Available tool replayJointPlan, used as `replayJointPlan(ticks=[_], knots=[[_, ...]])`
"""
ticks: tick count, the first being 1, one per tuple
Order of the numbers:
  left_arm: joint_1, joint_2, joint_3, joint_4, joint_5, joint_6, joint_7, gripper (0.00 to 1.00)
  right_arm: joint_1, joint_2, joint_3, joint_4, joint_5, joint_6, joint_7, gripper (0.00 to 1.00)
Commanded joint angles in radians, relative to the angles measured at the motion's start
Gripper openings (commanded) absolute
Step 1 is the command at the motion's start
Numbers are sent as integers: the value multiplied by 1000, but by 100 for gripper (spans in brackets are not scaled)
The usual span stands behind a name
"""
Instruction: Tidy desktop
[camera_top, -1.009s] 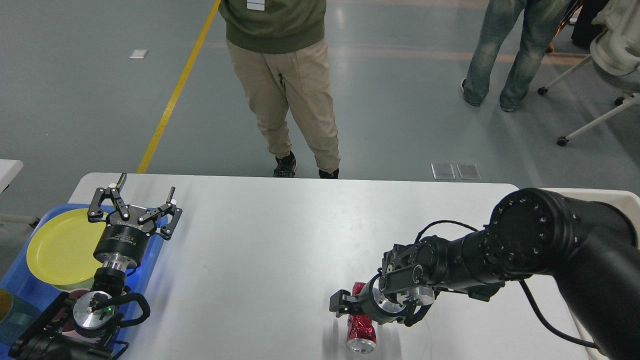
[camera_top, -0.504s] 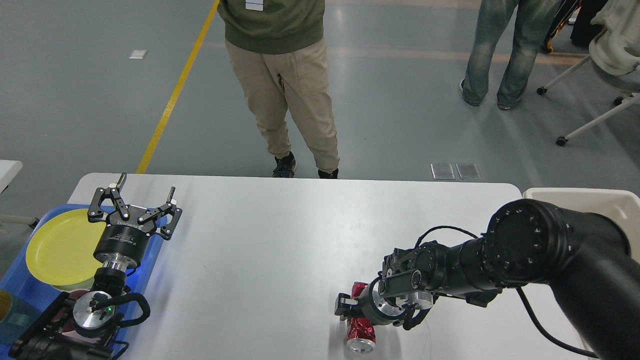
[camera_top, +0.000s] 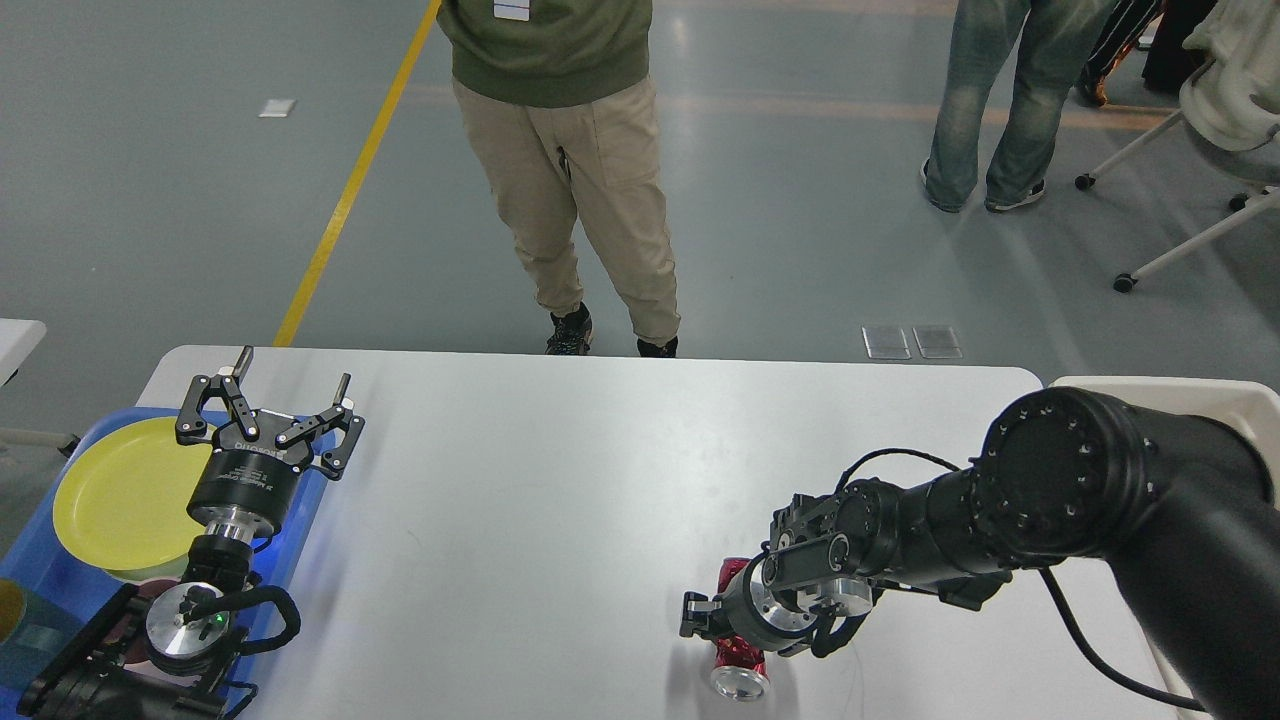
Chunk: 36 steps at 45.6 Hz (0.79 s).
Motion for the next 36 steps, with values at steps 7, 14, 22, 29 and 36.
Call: replayJointPlan(ticks=[7, 14, 22, 29, 36], knots=[[0, 0, -1, 0, 0, 0, 0, 96, 7, -5, 1, 9, 6, -1, -24, 0], [0, 0, -1, 0, 0, 1, 0, 96, 25, -20, 1, 20, 9, 14, -24, 0], [1, 0, 0, 0, 0, 0, 0, 96, 155, -94, -2, 152, 9, 54, -24, 0], [0, 0, -1, 0, 0, 0, 0, 96, 312, -163, -32, 303, 9, 100, -24, 0], [1, 0, 0, 0, 0, 0, 0, 96, 496, -233, -61, 445, 9, 169, -21, 0]])
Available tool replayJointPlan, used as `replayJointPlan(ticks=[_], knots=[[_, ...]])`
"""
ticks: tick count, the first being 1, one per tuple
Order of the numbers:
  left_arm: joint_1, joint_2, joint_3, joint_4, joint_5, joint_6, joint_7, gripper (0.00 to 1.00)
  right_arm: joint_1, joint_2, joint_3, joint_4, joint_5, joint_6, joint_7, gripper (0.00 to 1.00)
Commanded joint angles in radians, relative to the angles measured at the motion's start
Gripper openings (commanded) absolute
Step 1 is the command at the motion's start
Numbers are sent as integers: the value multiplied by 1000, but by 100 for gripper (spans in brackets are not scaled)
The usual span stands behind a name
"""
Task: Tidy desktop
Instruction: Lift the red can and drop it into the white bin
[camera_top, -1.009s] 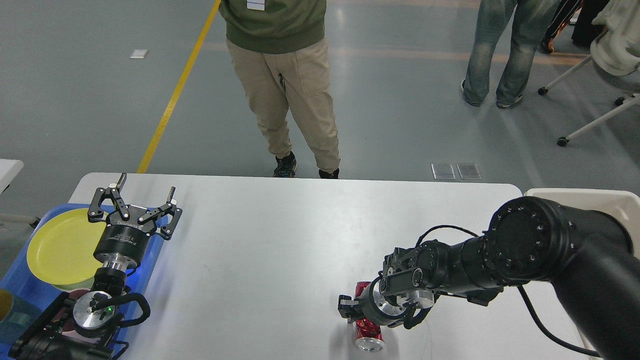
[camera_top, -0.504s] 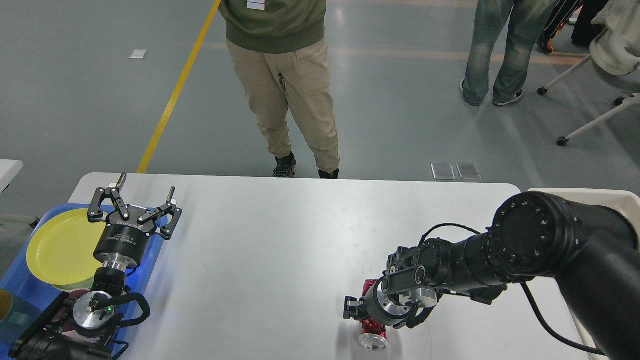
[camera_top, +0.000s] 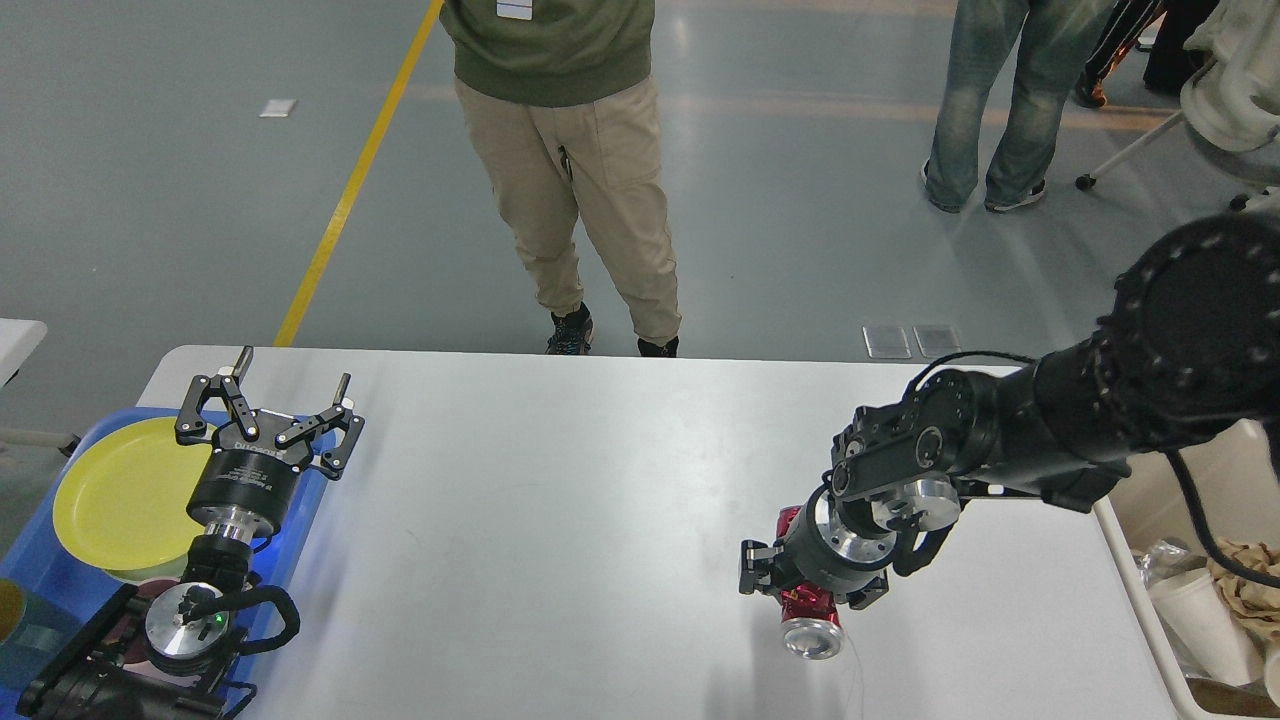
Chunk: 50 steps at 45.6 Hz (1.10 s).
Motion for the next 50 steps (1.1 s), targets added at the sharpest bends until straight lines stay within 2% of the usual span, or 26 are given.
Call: replayJointPlan(ticks=[1, 7, 13, 20, 24, 35, 39, 46, 50], knots=[[0, 0, 1, 0, 0, 0, 0, 96, 160, -56, -32, 112, 0, 74, 4, 0], [0, 0, 1, 0, 0, 1, 0, 96, 300, -128, -55, 193, 1, 150, 14, 0], [0, 0, 1, 0, 0, 1, 0, 96, 444, -145, -118, 267, 5, 161, 37, 0], [1, 0, 1, 0, 0, 1, 0, 96, 588, -150, -213, 308, 35, 202, 140, 0], [0, 0, 1, 0, 0, 1, 0, 96, 613, -145, -256, 310, 35, 211, 166, 0], [0, 0, 1, 0, 0, 1, 0, 96, 604, -156, -293, 305, 34, 210, 160, 0], [1, 0, 1, 0, 0, 1, 0, 96, 570, -234, -347, 287, 20, 202, 157, 0], [0, 0, 1, 0, 0, 0, 0, 96, 395, -373, -444, 115, -11, 202, 155, 0], [1, 0, 1, 0, 0, 0, 0, 96, 218, -478, -448, -69, -35, 202, 157, 0]])
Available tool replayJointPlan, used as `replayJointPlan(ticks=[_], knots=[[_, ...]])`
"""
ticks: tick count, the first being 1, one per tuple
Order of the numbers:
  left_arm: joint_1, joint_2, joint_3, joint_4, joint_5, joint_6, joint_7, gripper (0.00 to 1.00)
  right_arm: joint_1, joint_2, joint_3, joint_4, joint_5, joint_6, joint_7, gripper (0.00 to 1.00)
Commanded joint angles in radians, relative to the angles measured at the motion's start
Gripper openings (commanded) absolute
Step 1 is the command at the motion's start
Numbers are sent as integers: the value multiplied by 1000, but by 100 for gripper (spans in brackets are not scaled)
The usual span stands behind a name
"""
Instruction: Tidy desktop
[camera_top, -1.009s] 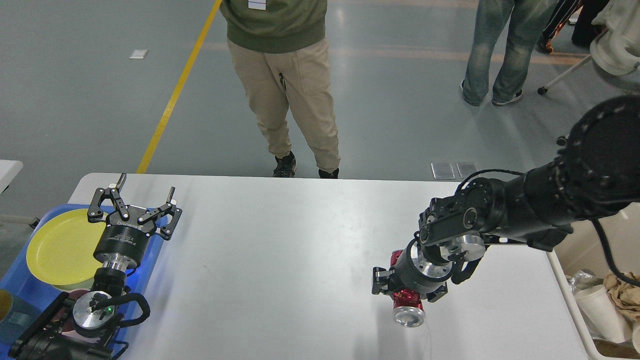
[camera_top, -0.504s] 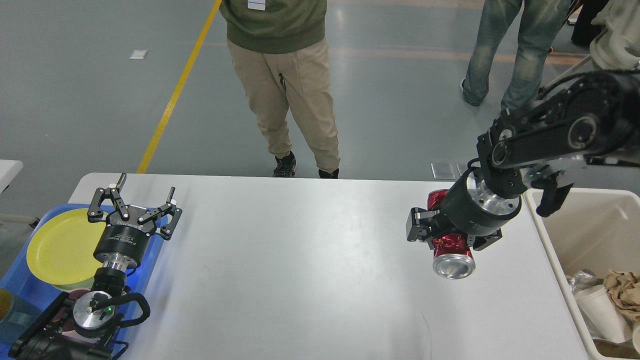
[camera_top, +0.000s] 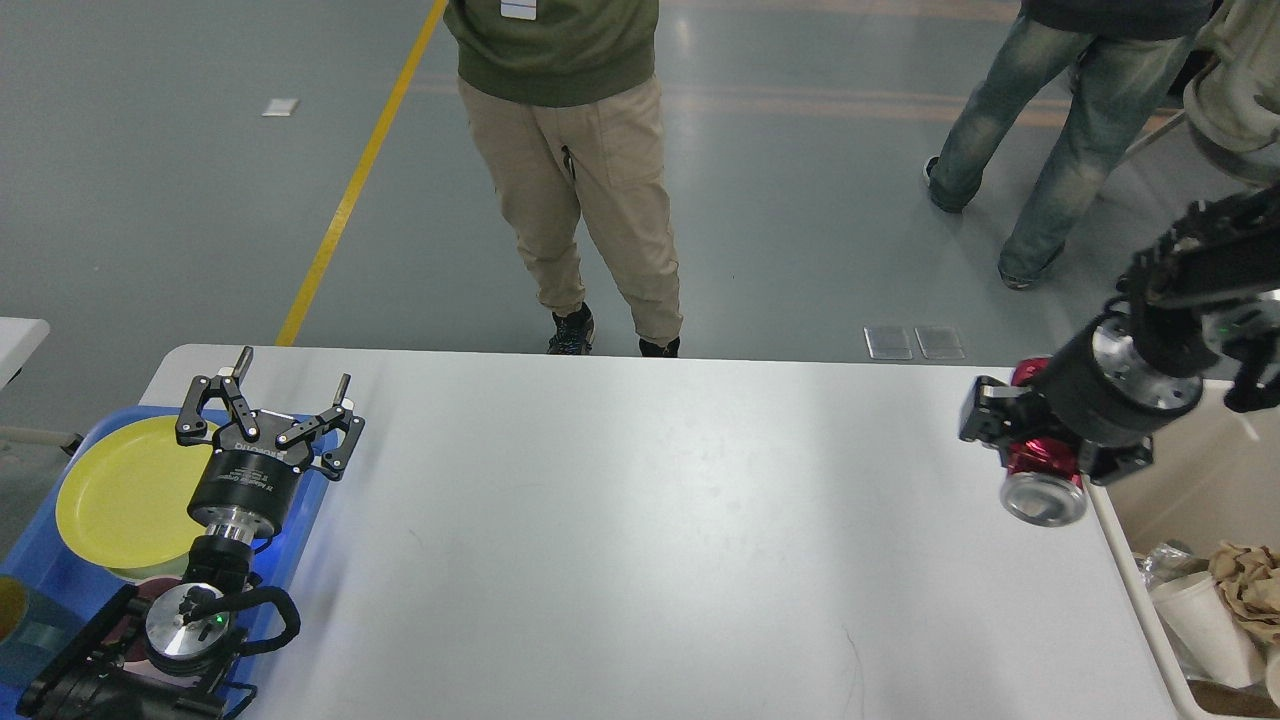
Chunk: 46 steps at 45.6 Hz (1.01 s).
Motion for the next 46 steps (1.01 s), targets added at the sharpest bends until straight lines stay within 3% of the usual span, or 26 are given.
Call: replayJointPlan(ticks=[1, 8, 14, 19, 30, 39, 46], knots=[[-1, 0, 0, 0, 0, 0, 0, 96, -206, -118, -10, -210, -25, 0, 2, 0], [-1, 0, 0, 0, 0, -1, 0, 96, -459, -190, 26, -508, -22, -11, 3, 0], [-1, 0, 0, 0, 0, -1, 0, 96, -741, -221, 163, -770, -8, -32, 2, 0], [0, 0, 0, 0, 0, -1, 0, 96, -1011, -221, 320, -979, -8, -129, 0, 0], [-1, 0, 0, 0, 0, 0, 0, 96, -1363, -100, 421, -1197, -5, -482, -15, 0], [-1, 0, 0, 0, 0, 0, 0, 96, -1518, -1, 467, -1366, 38, -503, -17, 0], [-1, 0, 0, 0, 0, 0, 0, 96, -1546, 22, 523, -1394, 43, -525, -18, 0]])
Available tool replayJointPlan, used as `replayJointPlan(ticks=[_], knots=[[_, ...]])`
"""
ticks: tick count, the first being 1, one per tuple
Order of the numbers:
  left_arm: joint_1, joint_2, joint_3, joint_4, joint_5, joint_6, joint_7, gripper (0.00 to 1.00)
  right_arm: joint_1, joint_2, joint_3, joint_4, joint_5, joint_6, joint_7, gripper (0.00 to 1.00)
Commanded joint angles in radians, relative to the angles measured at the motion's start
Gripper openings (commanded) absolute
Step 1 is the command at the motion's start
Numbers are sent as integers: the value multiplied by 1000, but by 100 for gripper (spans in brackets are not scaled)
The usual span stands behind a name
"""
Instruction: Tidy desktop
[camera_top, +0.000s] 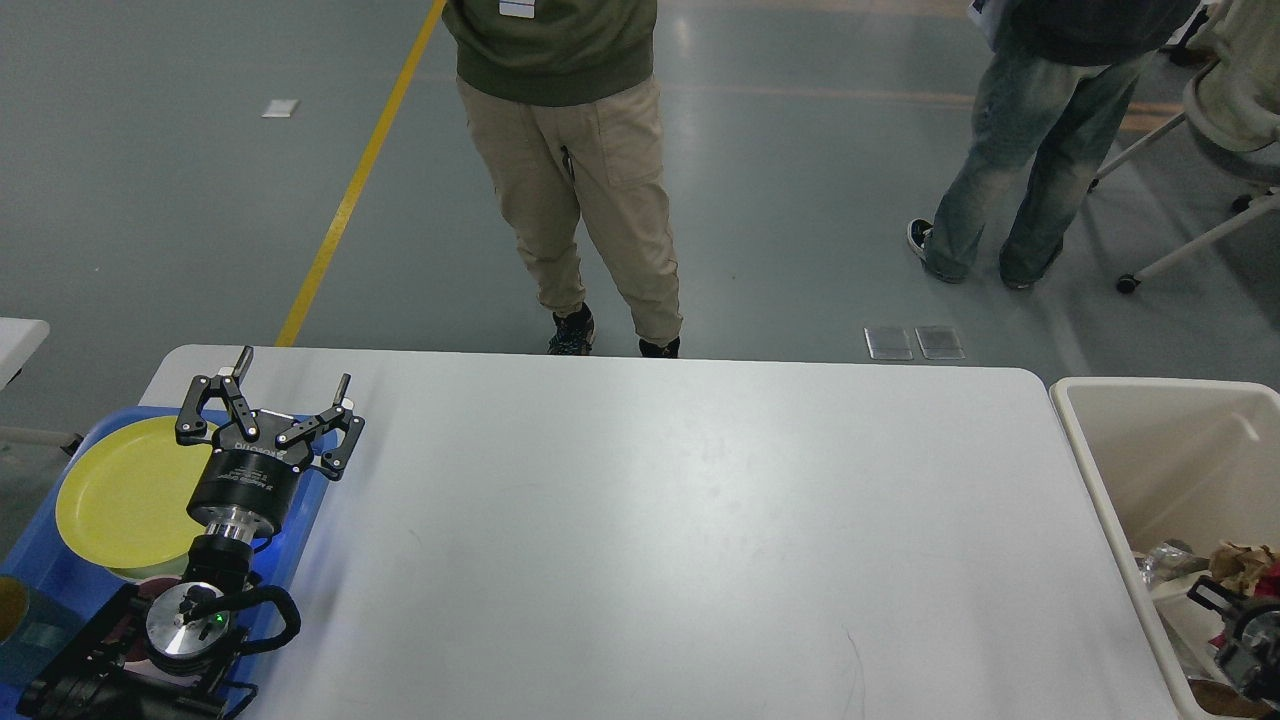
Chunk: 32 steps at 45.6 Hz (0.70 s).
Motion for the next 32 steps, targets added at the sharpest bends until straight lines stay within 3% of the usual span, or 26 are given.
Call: replayJointPlan(ticks=[1, 13, 14, 18, 20, 23, 32], knots=[[1, 0, 0, 0, 0, 0, 0, 96, -19, 17, 34, -16, 3, -22, -1, 0], [0, 0, 0, 0, 0, 0, 0, 96, -21, 28, 36, -15, 4, -35, -9, 0], [0, 0, 0, 0, 0, 0, 0, 96, -21, 26, 34, -15, 4, -35, -9, 10], [0, 0, 0, 0, 0, 0, 0, 96, -18, 29, 33, -16, 3, -58, -6, 72], [0, 0, 0, 0, 0, 0, 0, 96, -18, 29, 33, -16, 3, -82, -6, 87], [0, 0, 0, 0, 0, 0, 0, 96, -21, 32, 33, -15, 3, -113, -3, 100], [1, 0, 0, 0, 0, 0, 0, 96, -22, 32, 34, -9, 3, -116, -3, 100]])
